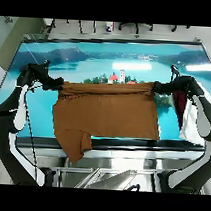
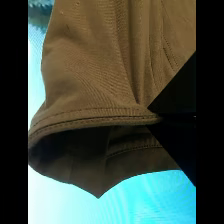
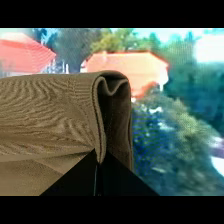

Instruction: Fold the shirts.

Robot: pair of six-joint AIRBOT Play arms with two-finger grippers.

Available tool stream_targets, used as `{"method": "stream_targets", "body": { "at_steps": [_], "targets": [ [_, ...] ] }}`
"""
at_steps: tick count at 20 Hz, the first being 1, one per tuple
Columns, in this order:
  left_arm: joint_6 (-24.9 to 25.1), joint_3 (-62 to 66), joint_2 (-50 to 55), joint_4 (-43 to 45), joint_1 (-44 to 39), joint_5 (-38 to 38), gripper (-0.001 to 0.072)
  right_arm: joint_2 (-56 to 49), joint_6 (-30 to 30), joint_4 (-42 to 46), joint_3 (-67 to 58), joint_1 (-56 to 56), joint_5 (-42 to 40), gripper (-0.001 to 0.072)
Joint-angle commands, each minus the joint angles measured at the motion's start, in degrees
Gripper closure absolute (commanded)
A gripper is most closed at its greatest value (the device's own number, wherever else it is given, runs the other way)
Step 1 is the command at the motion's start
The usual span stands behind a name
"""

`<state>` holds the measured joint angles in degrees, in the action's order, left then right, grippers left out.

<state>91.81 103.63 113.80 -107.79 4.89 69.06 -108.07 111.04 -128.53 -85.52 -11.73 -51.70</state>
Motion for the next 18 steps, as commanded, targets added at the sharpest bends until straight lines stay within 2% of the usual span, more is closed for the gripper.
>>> {"method": "stream_targets", "body": {
  "at_steps": [1,2,3,4,5,7,10,12,15,18],
  "targets": [
    [0.0,0.0,0.0,-0.4,-0.5,0.2,0.0695,-0.1,0.0,-1.3,0.0,0.0,-0.2,0.0691],
    [0.0,0.0,0.0,-0.5,-0.7,0.4,0.0693,-0.1,-0.1,-1.8,0.0,0.0,-0.3,0.069],
    [0.0,0.0,0.0,-0.5,-1.0,0.7,0.0516,0.0,-0.6,-2.1,0.0,0.0,-0.6,0.061],
    [0.0,0.2,0.0,-1.3,-1.3,1.7,0.0159,0.3,-1.5,-2.6,-0.1,0.0,-1.0,0.0417],
    [-0.2,1.1,0.0,-2.0,-1.3,2.8,0.0009,0.8,-1.6,-2.9,-0.2,-0.2,-1.5,0.0329],
    [-1.8,5.3,0.0,-1.9,-1.0,8.2,0.0011,3.4,-1.6,-2.6,-0.5,-1.0,-4.0,0.0329],
    [-3.9,14.6,-0.3,-1.8,0.6,20.4,0.0011,9.1,-2.4,-2.6,-0.5,-4.5,-9.1,0.0329],
    [-4.5,15.0,-3.3,-1.7,1.6,25.7,0.0011,13.5,-2.4,-2.6,-0.4,-7.8,-14.8,0.033],
    [-4.1,3.2,-13.7,-1.0,3.4,25.3,0.0011,19.0,-1.1,-1.3,1.6,-11.5,-23.9,0.0329],
    [-2.2,-14.7,-25.9,-0.6,5.0,23.9,0.0011,26.7,3.0,-1.1,13.0,-14.3,-26.3,0.0329]
  ]
}}
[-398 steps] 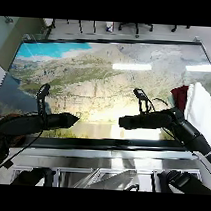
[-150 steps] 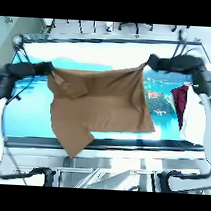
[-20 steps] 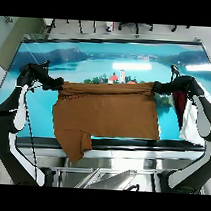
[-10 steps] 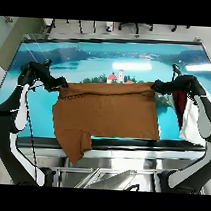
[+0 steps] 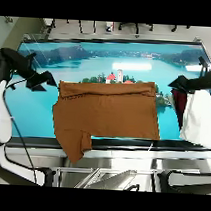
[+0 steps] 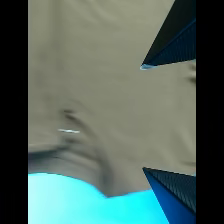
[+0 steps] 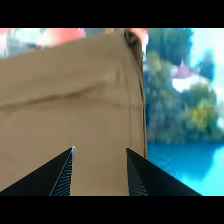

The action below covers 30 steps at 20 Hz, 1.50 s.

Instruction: Fold the shirts.

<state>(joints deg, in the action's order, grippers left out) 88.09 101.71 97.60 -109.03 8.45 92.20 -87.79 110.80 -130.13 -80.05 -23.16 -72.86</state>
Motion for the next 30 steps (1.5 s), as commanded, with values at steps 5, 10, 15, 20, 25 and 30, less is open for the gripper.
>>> {"method": "stream_targets", "body": {
  "at_steps": [5,10,15,20,25,30],
  "targets": [
    [2.8,-47.4,-30.5,0.9,5.0,-6.5,0.0011,18.2,6.5,0.3,30.4,-7.5,3.8,0.0229],
    [2.9,-71.2,-43.8,-7.0,7.1,-14.5,0.0011,17.6,7.4,-1.0,35.0,-7.5,5.5,0.019],
    [2.8,-79.7,-49.2,-9.7,7.1,-18.9,0.0012,17.4,8.0,-2.6,35.0,-7.5,6.5,0.019],
    [3.2,-81.2,-47.7,-14.2,6.8,-23.3,0.0012,17.4,8.0,-2.6,35.0,-7.5,6.8,0.019],
    [3.9,-80.9,-38.0,-15.1,0.6,-25.9,0.0012,17.4,7.9,-2.6,35.0,-7.5,6.6,0.019],
    [4.9,-74.5,-31.8,-15.1,-0.5,-23.7,0.0163,17.4,7.9,-2.6,35.0,-7.5,5.2,0.019]
  ]
}}
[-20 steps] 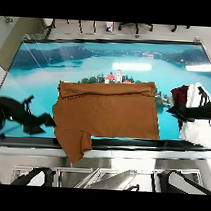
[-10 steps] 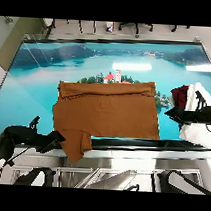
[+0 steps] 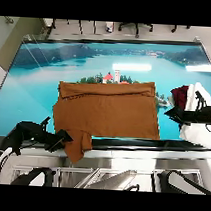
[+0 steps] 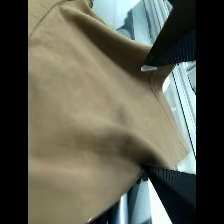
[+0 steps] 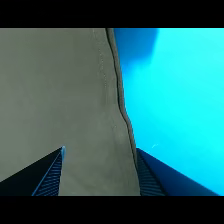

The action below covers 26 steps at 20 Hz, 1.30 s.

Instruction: Fold the shirts.

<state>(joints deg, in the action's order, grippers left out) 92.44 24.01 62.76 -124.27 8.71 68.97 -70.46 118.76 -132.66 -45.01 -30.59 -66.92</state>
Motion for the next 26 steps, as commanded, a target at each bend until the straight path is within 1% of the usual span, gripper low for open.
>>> {"method": "stream_targets", "body": {
  "at_steps": [1,2,3,6,10,13,16,20,26],
  "targets": [
    [0.6,4.8,2.8,0.2,-0.8,-0.6,0.0415,0.0,-0.2,0.0,0.0,0.0,-0.7,0.019],
    [0.7,5.7,2.0,0.2,-0.8,-1.0,0.0671,0.0,-0.4,0.0,0.0,0.0,-0.8,0.019],
    [1.0,6.4,0.8,0.2,-0.8,-1.9,0.0694,0.0,-0.6,0.0,0.1,0.0,-0.9,0.019],
    [1.0,6.4,-2.4,0.8,-0.8,-3.7,0.0695,0.0,-0.9,0.1,0.1,0.0,-2.0,0.019],
    [1.1,6.3,-4.8,3.3,-0.8,-2.8,0.0695,0.0,-1.8,0.7,0.5,0.0,-2.2,0.0189],
    [1.2,6.3,-7.0,3.3,-0.8,-3.0,0.0696,0.0,-3.5,1.8,4.1,0.0,-2.0,0.0189],
    [1.2,6.3,-8.8,3.3,-0.8,-2.8,0.0696,-0.3,-4.1,4.3,7.6,0.0,-1.6,0.019],
    [1.2,6.3,-7.6,3.3,-0.8,-1.6,0.0695,-2.0,-4.1,4.5,8.4,0.0,-2.1,0.019],
    [2.7,6.4,-5.0,3.3,-0.6,-1.4,0.0695,-5.4,-4.1,4.5,8.5,0.0,-4.2,0.019]
  ]
}}
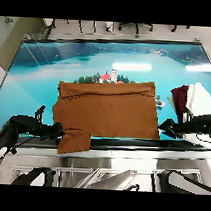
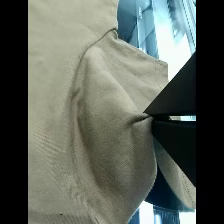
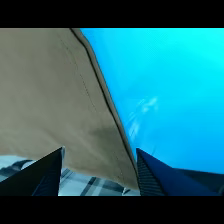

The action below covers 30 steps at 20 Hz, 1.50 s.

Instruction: Fold the shirts.

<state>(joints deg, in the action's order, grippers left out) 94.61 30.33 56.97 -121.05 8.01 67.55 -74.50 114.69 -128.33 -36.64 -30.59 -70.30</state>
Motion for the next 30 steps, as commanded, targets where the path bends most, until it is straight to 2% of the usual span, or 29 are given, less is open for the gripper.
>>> {"method": "stream_targets", "body": {
  "at_steps": [1,7,8,9,11,12,14,16,18,21,25,27,30],
  "targets": [
    [0.5,0.1,0.8,0.0,0.1,-0.2,0.0695,-1.7,0.0,0.2,0.6,0.0,-0.8,0.019],
    [0.5,0.1,0.8,0.0,0.0,-0.1,0.0695,-5.3,2.0,-2.0,1.8,2.9,0.1,0.02],
    [0.5,0.1,0.8,-0.1,0.0,0.0,0.0695,-5.6,3.1,-3.5,1.8,4.1,0.6,0.0259],
    [0.5,0.1,0.7,-0.1,0.0,0.1,0.0695,-5.7,4.1,-5.6,1.8,5.2,1.6,0.0367],
    [0.5,0.1,0.3,0.0,0.0,0.5,0.0695,-5.7,4.7,-9.2,1.6,6.3,2.9,0.0638],
    [0.5,0.1,-0.6,0.2,0.0,0.9,0.0695,-5.4,4.7,-9.4,1.3,6.4,2.8,0.0691],
    [0.2,0.6,-4.1,3.3,0.1,2.8,0.0695,-3.6,3.3,-8.8,1.0,5.8,2.8,0.0691],
    [-3.2,3.4,-7.9,12.5,0.1,8.5,0.0695,0.5,0.5,-6.9,1.0,4.2,2.9,0.0691],
    [-5.7,6.5,-12.3,20.5,0.1,13.3,0.0695,6.1,-5.4,-0.9,1.0,1.9,2.8,0.0692],
    [-6.2,8.7,-17.4,22.5,0.0,15.8,0.0695,14.8,-15.0,10.5,1.6,1.1,2.1,0.0691],
    [-6.2,7.3,-20.0,22.4,0.0,16.9,0.0695,20.3,-14.8,10.4,3.3,1.7,-0.3,0.0691],
    [-6.2,9.3,-17.9,22.3,0.0,13.3,0.0695,20.4,-9.8,3.5,2.6,2.5,3.0,0.0691],
    [-6.1,17.4,-8.0,20.6,0.0,9.4,0.0695,16.9,-3.8,-7.6,-0.6,6.2,11.2,0.0691]
  ]
}}
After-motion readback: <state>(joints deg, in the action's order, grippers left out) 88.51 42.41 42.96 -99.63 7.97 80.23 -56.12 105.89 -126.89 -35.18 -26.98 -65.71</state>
